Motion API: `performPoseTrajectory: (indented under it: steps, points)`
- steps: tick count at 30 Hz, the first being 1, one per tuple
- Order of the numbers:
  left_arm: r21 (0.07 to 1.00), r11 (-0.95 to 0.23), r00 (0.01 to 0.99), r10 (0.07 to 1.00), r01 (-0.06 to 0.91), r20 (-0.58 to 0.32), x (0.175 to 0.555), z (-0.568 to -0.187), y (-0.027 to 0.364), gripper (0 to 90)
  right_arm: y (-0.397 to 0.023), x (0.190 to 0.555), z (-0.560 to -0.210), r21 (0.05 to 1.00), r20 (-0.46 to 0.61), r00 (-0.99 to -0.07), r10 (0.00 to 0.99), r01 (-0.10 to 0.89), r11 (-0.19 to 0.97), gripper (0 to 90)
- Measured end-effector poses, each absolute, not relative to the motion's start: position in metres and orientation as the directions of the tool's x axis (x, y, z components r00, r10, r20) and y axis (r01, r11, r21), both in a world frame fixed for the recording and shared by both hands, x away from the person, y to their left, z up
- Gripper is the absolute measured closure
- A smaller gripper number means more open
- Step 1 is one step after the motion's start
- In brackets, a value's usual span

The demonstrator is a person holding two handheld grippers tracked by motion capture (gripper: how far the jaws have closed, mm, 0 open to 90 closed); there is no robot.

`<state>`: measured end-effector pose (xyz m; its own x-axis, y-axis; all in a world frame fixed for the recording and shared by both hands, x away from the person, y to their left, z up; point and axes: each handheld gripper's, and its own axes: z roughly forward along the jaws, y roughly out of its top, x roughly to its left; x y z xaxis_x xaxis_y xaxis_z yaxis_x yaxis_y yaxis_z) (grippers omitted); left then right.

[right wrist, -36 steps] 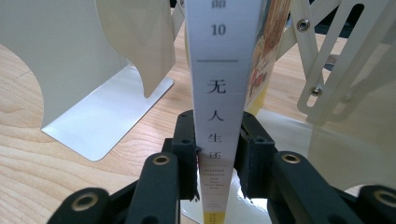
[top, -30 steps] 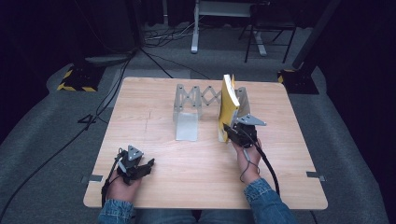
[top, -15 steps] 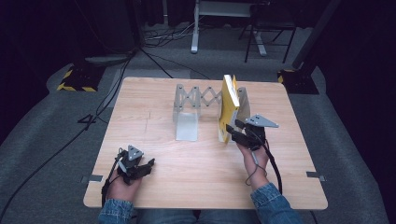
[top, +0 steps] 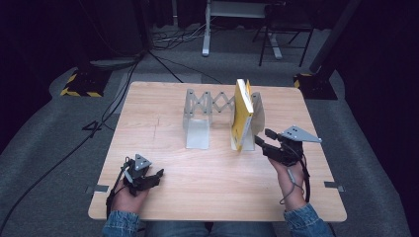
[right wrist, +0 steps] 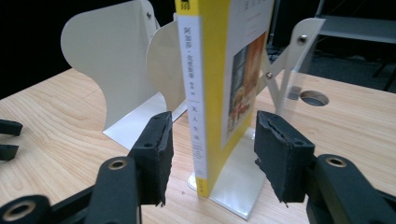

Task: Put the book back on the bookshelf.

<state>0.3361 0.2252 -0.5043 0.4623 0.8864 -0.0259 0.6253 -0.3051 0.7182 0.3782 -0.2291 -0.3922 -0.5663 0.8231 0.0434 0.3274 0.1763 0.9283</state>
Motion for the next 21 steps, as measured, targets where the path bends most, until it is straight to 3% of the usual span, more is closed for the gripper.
performPoseTrajectory:
  steps: [12, 15, 21]
  points:
    - [0.716, -0.314, 0.470, 0.882, 0.623, -0.022, 0.340, -0.504, 0.231, 37.0, -0.278, 0.351, -0.398, 0.923, 0.088, -0.554, 0.828, 0.358, 0.142, 47.9]
    - [0.716, -0.313, 0.469, 0.883, 0.625, -0.024, 0.340, -0.504, 0.231, 36.8, -0.289, 0.345, -0.394, 0.905, 0.025, -0.572, 0.820, 0.361, 0.224, 46.5]
    - [0.715, -0.313, 0.469, 0.883, 0.625, -0.025, 0.340, -0.504, 0.230, 36.4, -0.314, 0.336, -0.395, 0.902, 0.047, -0.551, 0.833, 0.382, 0.202, 44.9]
